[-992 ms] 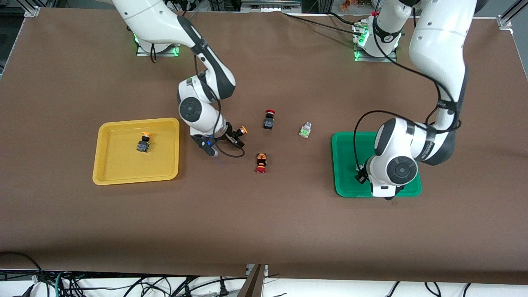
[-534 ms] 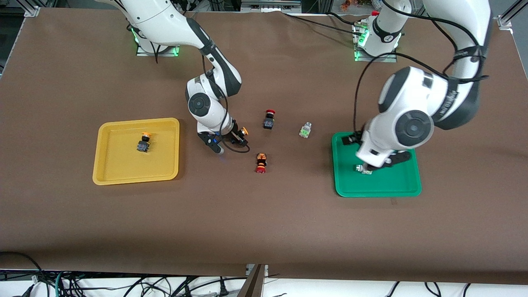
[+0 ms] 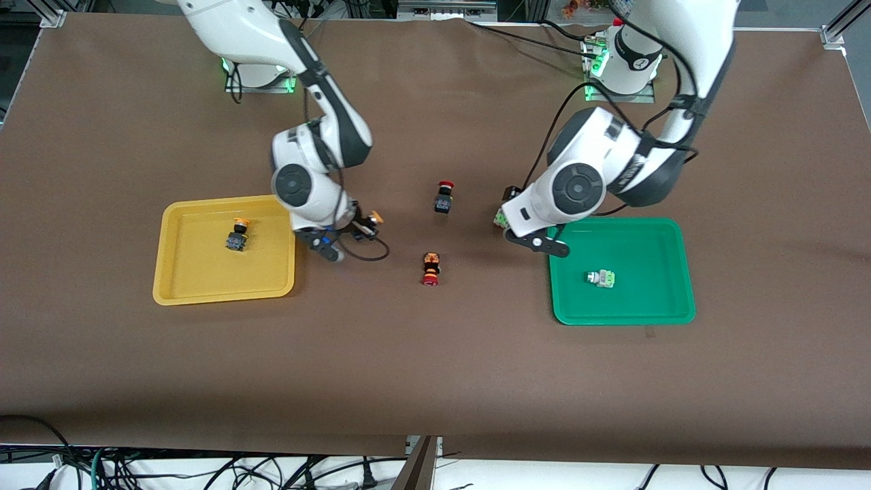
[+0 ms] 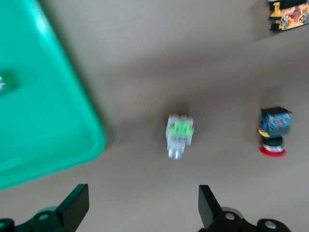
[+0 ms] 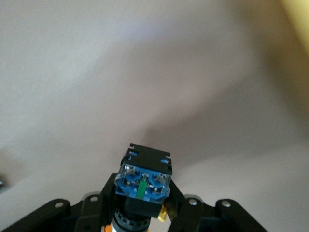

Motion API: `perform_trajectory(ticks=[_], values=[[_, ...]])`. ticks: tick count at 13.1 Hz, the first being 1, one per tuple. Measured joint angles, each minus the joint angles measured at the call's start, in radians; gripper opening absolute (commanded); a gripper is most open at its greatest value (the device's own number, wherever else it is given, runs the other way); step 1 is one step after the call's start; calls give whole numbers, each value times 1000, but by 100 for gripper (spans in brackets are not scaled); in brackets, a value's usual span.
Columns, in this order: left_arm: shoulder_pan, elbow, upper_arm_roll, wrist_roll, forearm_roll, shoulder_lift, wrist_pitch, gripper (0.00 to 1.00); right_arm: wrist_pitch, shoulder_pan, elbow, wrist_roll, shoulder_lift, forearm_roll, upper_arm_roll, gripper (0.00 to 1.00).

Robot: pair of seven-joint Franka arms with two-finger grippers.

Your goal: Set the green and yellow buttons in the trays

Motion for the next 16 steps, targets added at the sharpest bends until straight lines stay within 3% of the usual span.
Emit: perform_trajectory(ticks=[4,7,8,9,10,11,12,14,16], values=[[-14,-235,-15,26,25,12,363,100,-149,-10,-21,-405,-59,0,-231,3],[-27,-280,-18,42,54,38,475,100,-111,-25,-71,-491,-46,0,-262,19],[-30,-281,-18,42,93,51,507,98,-78,-25,-86,-503,-34,0,-260,30],[-31,-281,-18,42,123,67,532,76,-47,-27,-97,-514,-18,3,-260,43],[-31,-281,-18,42,139,79,548,49,-28,-34,-101,-536,-1,17,-260,76],[-31,-281,-18,43,142,87,554,30,-20,-42,-101,-558,11,39,-260,90],[-32,-281,-18,44,142,90,556,15,-17,-49,-101,-571,18,56,-260,98],[-33,-279,-18,44,142,89,554,8,-25,-51,-89,-572,12,67,-260,99],[-32,-266,-18,44,142,76,515,7,-60,-48,-57,-555,-17,70,-259,99]])
